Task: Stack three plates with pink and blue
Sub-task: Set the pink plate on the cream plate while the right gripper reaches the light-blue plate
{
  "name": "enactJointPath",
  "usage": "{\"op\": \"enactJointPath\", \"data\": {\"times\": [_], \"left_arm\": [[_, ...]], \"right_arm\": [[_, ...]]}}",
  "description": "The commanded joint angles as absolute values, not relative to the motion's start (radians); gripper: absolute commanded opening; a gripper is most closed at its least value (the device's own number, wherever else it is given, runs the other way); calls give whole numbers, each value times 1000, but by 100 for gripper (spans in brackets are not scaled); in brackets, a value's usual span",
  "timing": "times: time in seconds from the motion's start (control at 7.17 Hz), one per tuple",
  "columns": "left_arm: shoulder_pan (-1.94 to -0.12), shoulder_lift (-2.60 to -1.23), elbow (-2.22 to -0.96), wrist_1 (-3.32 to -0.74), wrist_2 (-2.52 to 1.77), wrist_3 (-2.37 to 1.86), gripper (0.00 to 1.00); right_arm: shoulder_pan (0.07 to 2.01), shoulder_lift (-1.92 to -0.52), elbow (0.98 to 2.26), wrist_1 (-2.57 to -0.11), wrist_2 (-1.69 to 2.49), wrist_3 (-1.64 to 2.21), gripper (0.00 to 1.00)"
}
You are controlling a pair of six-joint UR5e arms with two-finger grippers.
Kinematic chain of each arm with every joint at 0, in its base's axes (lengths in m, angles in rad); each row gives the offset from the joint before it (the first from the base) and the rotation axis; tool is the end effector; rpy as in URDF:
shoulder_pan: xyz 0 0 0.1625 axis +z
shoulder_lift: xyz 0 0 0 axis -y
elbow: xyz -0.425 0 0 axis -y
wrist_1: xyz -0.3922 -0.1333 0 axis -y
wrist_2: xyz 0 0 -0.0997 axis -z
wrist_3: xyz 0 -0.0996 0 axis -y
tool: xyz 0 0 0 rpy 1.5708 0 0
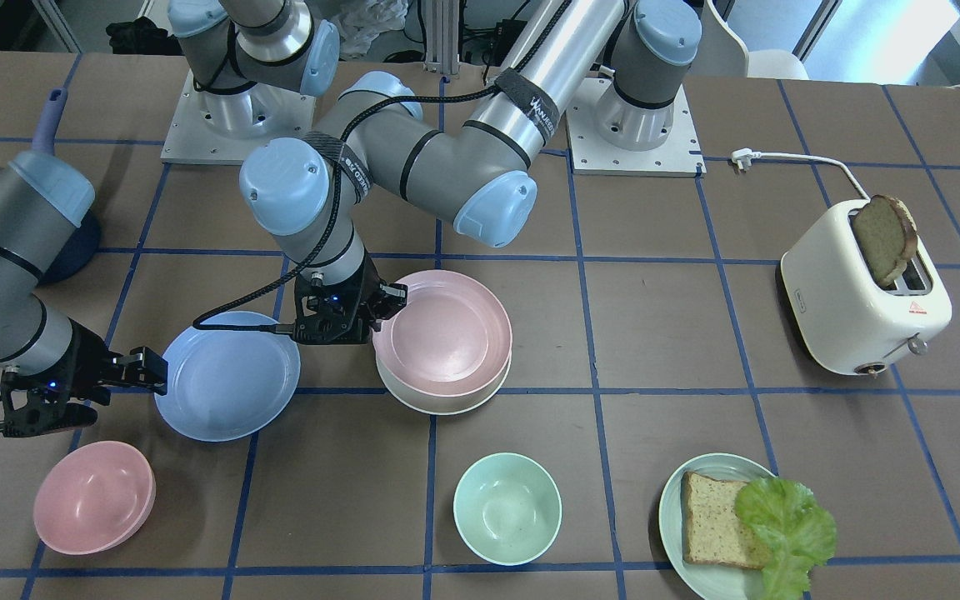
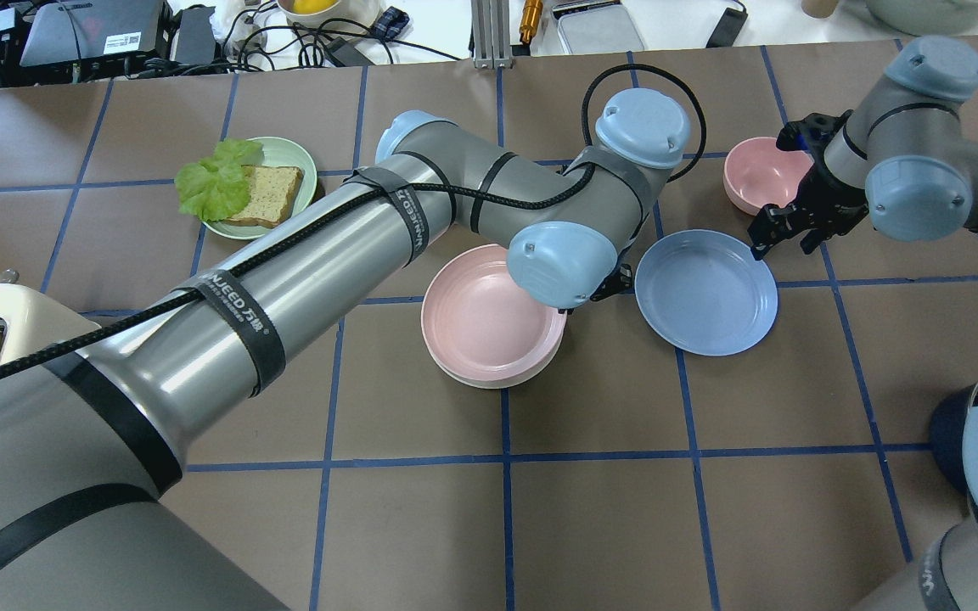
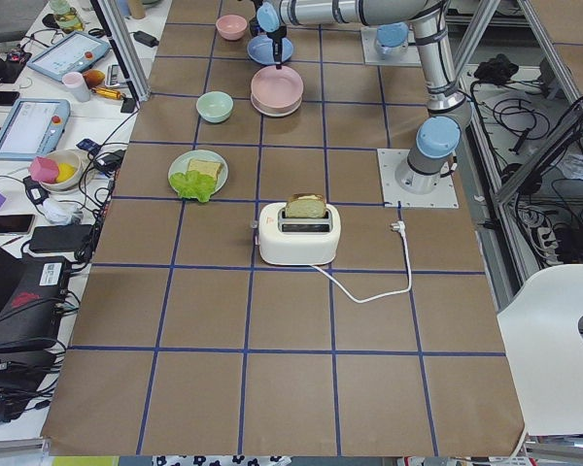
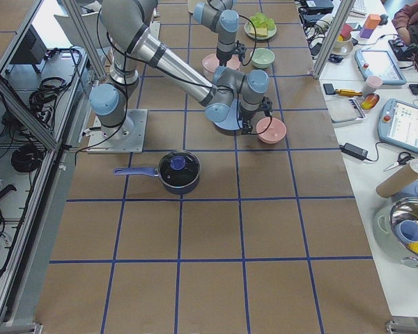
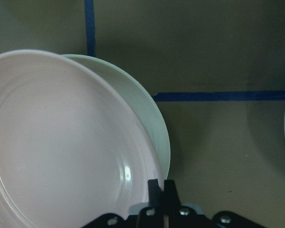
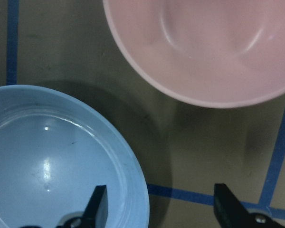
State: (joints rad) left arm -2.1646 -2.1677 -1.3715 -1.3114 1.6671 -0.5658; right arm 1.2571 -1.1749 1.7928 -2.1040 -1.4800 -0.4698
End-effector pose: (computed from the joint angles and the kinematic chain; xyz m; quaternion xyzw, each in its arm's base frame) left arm -0.4861 -0.4990 0.2502 0.0173 0.9963 0.0314 0.0780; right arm -0.0419 -0.5904 0.2201 -0.0759 0.9952 0.0218 0.0581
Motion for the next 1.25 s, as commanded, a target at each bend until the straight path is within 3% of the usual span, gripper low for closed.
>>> {"op": "enactJointPath", "data": {"times": [0.0,0.28,0.56,0.7,0.84,1.12], "left_arm": [[-2168,-2181,-1377,-1307,1667,-563,0],[-2166,-2187,-1382,-1307,1667,-557,0],[-2168,-2172,-1378,-1307,1703,-566,83],[-2166,-2166,-1376,-1307,1703,-558,95],[-2158,-2155,-1361,-1307,1704,-551,100],[-2075,-2073,-1318,-1375,1680,-540,100]], "right_arm": [[1253,-1174,1796,-2094,-1476,-468,78],[1253,-1177,1839,-2103,-1471,-439,70],[1253,-1177,1841,-2103,-1474,-439,61],[1253,-1175,1841,-2103,-1474,-439,60],[1253,-1174,1841,-2103,-1474,-439,59],[1253,-1172,1841,-2103,-1474,-439,56]]}}
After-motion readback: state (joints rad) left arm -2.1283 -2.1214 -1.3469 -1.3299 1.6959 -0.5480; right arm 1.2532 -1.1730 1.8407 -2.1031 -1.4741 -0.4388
